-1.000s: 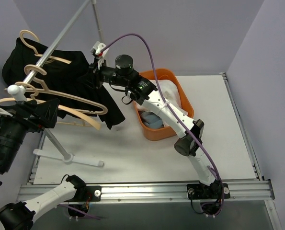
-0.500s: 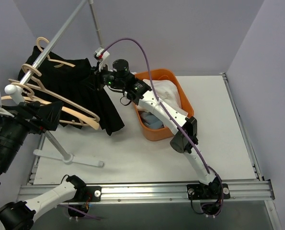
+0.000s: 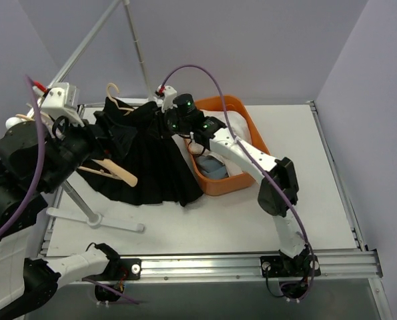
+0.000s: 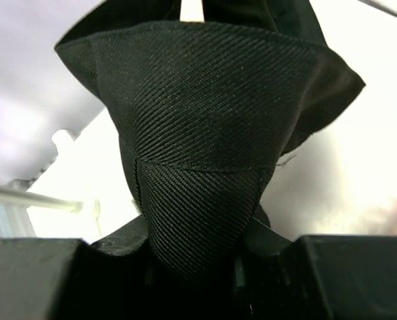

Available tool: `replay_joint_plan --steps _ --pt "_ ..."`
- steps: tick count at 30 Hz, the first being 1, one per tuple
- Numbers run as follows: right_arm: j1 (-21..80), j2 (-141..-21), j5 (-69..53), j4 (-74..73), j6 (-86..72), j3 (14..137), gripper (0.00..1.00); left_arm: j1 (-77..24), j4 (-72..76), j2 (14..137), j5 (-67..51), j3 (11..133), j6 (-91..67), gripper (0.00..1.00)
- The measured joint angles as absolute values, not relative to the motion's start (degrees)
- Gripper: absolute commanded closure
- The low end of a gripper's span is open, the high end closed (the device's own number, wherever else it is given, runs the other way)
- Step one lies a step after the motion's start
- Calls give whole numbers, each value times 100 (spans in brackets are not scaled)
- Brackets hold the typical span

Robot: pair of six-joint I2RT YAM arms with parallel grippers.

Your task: Remove the skirt from the hanger

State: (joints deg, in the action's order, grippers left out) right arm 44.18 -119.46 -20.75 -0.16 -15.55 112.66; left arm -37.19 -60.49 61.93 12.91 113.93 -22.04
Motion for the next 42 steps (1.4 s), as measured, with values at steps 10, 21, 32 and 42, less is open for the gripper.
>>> replay_joint_plan --steps 10,21,32,42 --pt "4493 -9347 -1719 -392 -1798 10368 100 -3719 -5745 6200 1199 11314 -2246 0" --pt "4856 -7522 -1605 -1282 -2036 9279 100 -3719 -5575 6709 1302 12261 -2152 12" --pt "5218 -6624 -1691 -1975 -2473 8678 100 -3719 -6322 7105 1350 12650 -2449 18" --pt "5218 -6283 -2018 -1892 -2956 8672 100 -3719 -6753 6895 1343 12634 -2681 18"
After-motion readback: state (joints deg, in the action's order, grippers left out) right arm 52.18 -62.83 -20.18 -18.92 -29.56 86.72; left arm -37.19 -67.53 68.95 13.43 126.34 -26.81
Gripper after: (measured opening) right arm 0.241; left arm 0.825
